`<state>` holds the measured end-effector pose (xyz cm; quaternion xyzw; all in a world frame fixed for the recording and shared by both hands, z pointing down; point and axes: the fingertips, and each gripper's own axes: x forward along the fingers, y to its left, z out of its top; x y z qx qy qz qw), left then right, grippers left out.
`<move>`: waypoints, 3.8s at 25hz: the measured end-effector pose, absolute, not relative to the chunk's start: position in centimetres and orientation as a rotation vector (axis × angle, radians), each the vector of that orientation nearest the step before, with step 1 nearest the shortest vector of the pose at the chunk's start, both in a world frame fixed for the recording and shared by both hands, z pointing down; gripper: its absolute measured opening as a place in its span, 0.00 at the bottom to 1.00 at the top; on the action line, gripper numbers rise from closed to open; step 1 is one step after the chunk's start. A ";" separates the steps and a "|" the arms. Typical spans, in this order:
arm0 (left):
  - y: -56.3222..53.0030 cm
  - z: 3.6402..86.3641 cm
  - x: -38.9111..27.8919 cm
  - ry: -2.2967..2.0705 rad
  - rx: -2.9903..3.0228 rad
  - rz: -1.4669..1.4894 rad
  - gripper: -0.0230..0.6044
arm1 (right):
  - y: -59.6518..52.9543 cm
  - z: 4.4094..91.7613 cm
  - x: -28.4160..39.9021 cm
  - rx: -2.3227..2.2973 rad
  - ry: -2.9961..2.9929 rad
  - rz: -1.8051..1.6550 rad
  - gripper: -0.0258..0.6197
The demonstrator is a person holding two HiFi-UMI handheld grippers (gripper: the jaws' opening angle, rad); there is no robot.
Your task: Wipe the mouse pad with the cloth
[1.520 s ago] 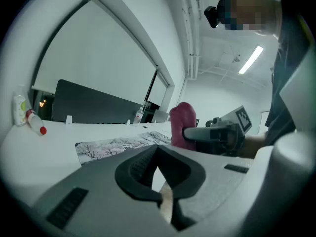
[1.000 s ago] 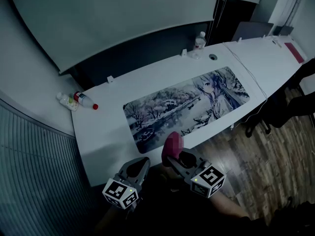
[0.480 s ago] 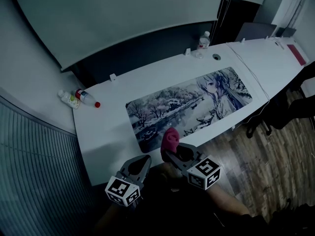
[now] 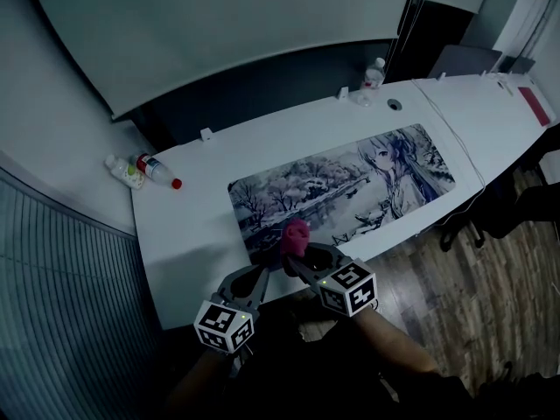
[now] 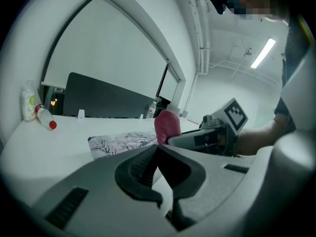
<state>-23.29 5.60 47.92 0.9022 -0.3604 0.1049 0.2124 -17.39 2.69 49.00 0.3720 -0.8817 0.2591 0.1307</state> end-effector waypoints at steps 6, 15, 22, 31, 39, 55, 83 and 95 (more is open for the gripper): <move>4.2 49.4 -23.1 -1.081 2.454 0.359 0.05 | 0.4 54.1 -18.0 0.940 -2.411 0.821 0.21; 2.4 51.7 -20.5 -1.211 2.332 0.400 0.05 | -2.7 58.5 -17.2 0.732 -2.302 0.863 0.21; 1.0 52.8 -16.9 -1.229 2.264 0.421 0.05 | -4.5 61.8 -14.1 0.671 -2.191 0.891 0.21; -1.1 53.6 -11.0 -1.153 2.272 0.446 0.05 | -6.2 62.2 -7.4 0.652 -2.151 0.979 0.21; -3.1 54.4 -5.0 -1.078 2.307 0.461 0.05 | -7.6 62.4 0.7 0.680 -2.115 1.041 0.21; -6.0 55.3 5.4 -1.022 2.323 0.478 0.05 | -10.7 62.4 19.1 0.761 -2.048 1.130 0.21; -6.3 54.2 11.1 -1.021 2.353 0.451 0.05 | -13.3 62.1 36.9 1.041 -1.914 1.205 0.21; -7.8 52.9 11.5 -1.020 2.400 0.422 0.05 | -18.7 59.3 37.9 1.168 -1.901 0.949 0.21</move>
